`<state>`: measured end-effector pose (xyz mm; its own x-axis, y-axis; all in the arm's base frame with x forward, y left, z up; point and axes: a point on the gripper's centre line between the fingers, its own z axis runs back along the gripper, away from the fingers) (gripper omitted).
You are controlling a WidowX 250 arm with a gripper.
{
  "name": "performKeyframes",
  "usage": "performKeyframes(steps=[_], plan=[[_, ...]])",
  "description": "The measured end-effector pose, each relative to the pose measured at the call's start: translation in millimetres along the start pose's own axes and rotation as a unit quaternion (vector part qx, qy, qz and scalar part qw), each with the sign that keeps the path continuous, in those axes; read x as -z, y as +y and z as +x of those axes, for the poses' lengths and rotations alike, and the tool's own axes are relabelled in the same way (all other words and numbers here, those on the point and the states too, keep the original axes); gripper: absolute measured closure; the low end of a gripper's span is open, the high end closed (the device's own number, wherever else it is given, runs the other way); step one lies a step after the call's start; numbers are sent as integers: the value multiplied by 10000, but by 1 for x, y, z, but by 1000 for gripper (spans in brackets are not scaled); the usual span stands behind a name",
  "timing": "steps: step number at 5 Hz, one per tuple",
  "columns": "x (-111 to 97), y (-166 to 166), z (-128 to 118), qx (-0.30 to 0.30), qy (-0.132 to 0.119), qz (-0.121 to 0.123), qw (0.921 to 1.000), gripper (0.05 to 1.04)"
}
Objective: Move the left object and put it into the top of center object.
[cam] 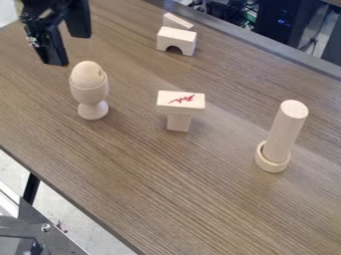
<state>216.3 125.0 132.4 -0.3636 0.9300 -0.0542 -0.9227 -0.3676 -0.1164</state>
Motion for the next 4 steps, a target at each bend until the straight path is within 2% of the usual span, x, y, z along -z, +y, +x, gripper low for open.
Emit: performKeyframes(steps=[1, 2, 4], plan=[[1, -10, -5, 21, 89, -116, 9999, 85], [7, -19, -4, 36, 24, -104, 9999, 85], [24, -26, 1, -35, -82, 66, 9999, 85]])
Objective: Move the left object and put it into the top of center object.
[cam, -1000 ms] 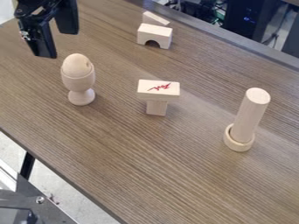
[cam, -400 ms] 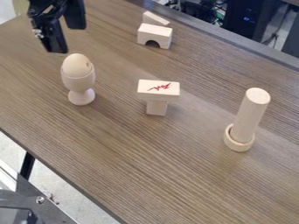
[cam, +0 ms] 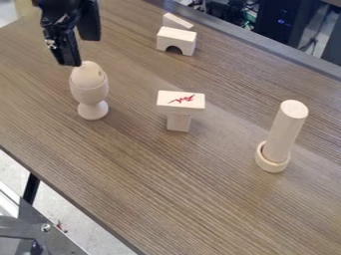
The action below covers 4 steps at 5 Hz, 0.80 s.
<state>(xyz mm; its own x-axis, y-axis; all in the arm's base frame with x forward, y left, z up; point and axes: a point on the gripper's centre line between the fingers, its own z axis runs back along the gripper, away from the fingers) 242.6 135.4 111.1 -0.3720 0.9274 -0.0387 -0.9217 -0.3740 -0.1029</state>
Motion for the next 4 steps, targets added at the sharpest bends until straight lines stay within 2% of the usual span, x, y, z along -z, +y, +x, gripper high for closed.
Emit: performKeyframes(steps=[3, 4], plan=[[9, -3, 2, -170, 23, 18, 9999, 85], [17, -2, 2, -163, 17, 159, 9997, 85]])
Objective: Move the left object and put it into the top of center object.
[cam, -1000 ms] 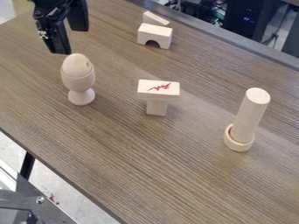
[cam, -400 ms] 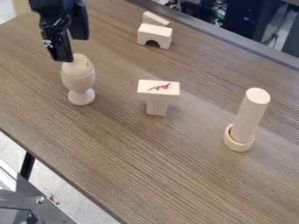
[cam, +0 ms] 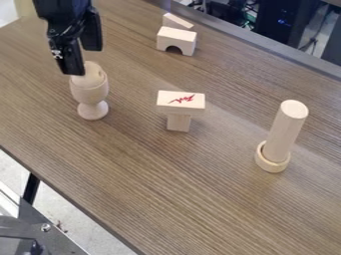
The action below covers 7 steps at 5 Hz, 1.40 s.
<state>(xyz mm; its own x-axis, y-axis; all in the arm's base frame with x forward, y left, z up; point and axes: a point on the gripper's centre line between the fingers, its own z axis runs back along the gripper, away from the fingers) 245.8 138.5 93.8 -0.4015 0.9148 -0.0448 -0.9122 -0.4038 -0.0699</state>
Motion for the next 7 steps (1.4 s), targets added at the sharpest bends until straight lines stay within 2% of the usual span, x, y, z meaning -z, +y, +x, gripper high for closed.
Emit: performKeyframes(steps=[1, 3, 4, 5, 6, 7], plan=[[9, 2, 1, 3, -37, 177, 9998, 85], [27, 12, 5, -32, -142, 385, 9992, 85], [34, 19, 5, -79, -174, 465, 9987, 115], [33, 25, 4, -124, -141, 383, 9991, 200], [32, 27, 2, -177, -115, 348, 9992, 200], [23, 25, -3, -203, -115, 211, 9995, 201]])
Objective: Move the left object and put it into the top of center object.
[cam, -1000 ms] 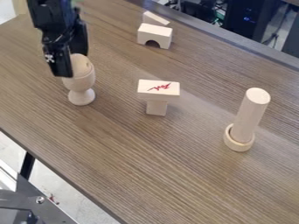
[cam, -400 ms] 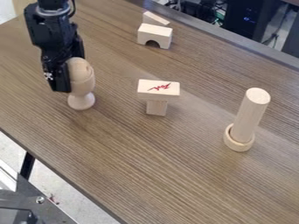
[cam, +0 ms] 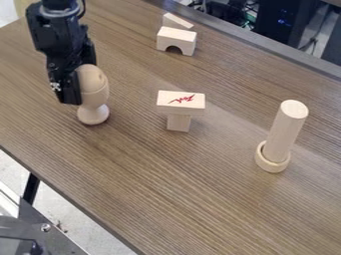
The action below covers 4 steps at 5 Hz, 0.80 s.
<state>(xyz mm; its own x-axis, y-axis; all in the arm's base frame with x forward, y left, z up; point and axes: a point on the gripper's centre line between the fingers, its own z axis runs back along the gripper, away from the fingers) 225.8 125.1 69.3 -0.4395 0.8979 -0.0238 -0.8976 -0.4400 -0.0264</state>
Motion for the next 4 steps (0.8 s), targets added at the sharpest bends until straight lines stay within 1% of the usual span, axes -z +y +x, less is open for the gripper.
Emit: performKeyframes(steps=[1, 2, 3, 4], plan=[[-16, -2, -8, -4, 46, -130, 9999, 201], [-41, -6, -23, 16, 165, -355, 9992, 201], [-54, -10, -40, 187, 205, -478, 9985, 200], [-56, -10, -46, 249, 269, -472, 9982, 201]])
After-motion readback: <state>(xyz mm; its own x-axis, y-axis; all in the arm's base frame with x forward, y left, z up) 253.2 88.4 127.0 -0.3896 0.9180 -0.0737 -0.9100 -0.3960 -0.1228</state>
